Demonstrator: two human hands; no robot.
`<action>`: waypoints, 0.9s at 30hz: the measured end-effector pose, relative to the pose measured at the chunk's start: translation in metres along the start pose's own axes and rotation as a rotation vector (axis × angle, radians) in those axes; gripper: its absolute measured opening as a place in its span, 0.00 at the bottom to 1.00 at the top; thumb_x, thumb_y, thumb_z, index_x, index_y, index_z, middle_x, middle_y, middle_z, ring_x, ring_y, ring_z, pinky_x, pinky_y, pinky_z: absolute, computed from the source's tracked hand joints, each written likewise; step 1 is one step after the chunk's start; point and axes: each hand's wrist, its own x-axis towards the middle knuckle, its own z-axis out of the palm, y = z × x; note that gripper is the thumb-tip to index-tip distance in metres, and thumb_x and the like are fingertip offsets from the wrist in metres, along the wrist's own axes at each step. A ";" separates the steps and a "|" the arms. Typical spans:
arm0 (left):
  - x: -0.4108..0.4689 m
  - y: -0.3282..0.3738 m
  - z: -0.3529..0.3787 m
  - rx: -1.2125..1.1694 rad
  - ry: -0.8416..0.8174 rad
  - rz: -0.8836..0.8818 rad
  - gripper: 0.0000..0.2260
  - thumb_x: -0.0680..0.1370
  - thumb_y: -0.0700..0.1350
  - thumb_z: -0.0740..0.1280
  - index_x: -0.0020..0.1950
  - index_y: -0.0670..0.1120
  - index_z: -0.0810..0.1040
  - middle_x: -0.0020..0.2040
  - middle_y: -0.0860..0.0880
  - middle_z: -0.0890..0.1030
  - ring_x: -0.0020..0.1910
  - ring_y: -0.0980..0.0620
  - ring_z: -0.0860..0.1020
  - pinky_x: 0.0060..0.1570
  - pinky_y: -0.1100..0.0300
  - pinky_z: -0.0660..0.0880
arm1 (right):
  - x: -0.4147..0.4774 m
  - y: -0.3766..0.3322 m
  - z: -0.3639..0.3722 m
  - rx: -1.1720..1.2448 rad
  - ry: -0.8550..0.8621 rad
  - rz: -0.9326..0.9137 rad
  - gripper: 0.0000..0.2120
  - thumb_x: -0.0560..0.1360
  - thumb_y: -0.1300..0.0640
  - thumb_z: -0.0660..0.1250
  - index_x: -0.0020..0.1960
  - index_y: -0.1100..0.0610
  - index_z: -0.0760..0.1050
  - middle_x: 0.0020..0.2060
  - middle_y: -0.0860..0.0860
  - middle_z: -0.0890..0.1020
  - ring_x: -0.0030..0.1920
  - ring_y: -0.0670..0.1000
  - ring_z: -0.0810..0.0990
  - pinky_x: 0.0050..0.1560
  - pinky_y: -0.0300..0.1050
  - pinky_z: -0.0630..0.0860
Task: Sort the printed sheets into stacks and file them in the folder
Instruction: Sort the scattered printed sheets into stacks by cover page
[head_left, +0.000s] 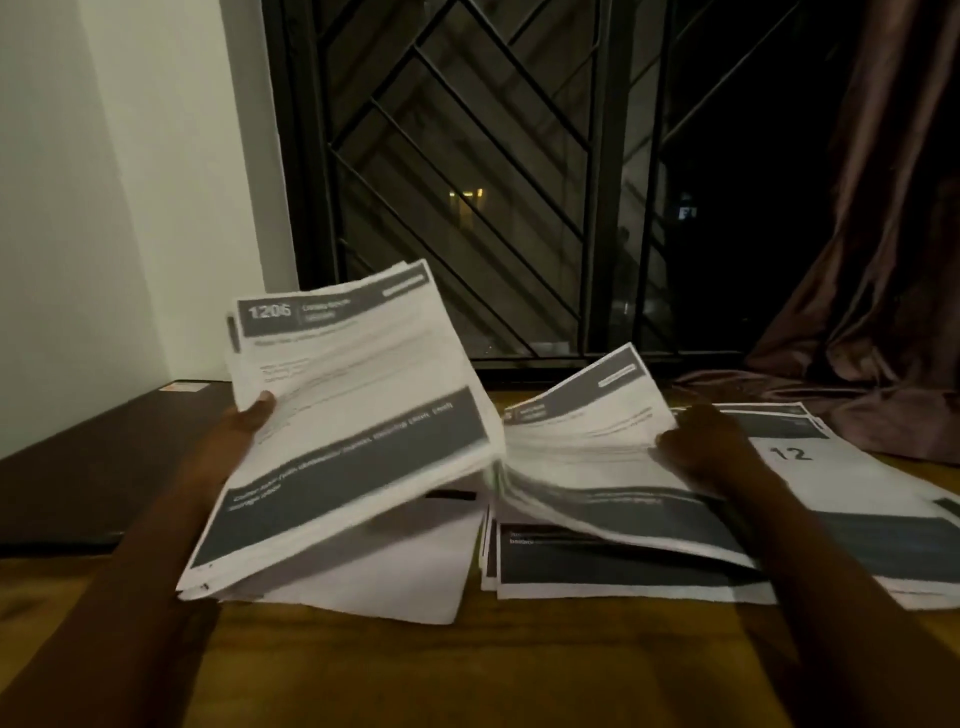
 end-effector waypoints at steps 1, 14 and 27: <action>0.006 -0.005 -0.004 -0.012 0.002 -0.007 0.24 0.82 0.48 0.58 0.73 0.34 0.64 0.74 0.36 0.65 0.71 0.38 0.65 0.68 0.55 0.60 | 0.003 0.001 0.007 -0.003 -0.034 0.018 0.19 0.76 0.56 0.64 0.63 0.65 0.72 0.63 0.63 0.75 0.62 0.61 0.73 0.55 0.46 0.70; 0.000 -0.028 0.042 0.015 -0.270 0.096 0.24 0.76 0.59 0.66 0.65 0.46 0.75 0.64 0.43 0.78 0.61 0.42 0.77 0.65 0.50 0.69 | -0.040 -0.055 0.026 0.784 -0.378 -0.123 0.24 0.73 0.36 0.62 0.50 0.57 0.78 0.44 0.55 0.85 0.43 0.52 0.82 0.45 0.46 0.76; -0.014 -0.030 0.043 -0.241 -0.410 -0.012 0.27 0.69 0.55 0.75 0.64 0.44 0.76 0.63 0.39 0.79 0.60 0.38 0.79 0.64 0.37 0.70 | -0.013 -0.025 0.021 0.621 0.026 -0.063 0.07 0.78 0.60 0.64 0.41 0.56 0.76 0.46 0.57 0.82 0.38 0.50 0.77 0.40 0.40 0.73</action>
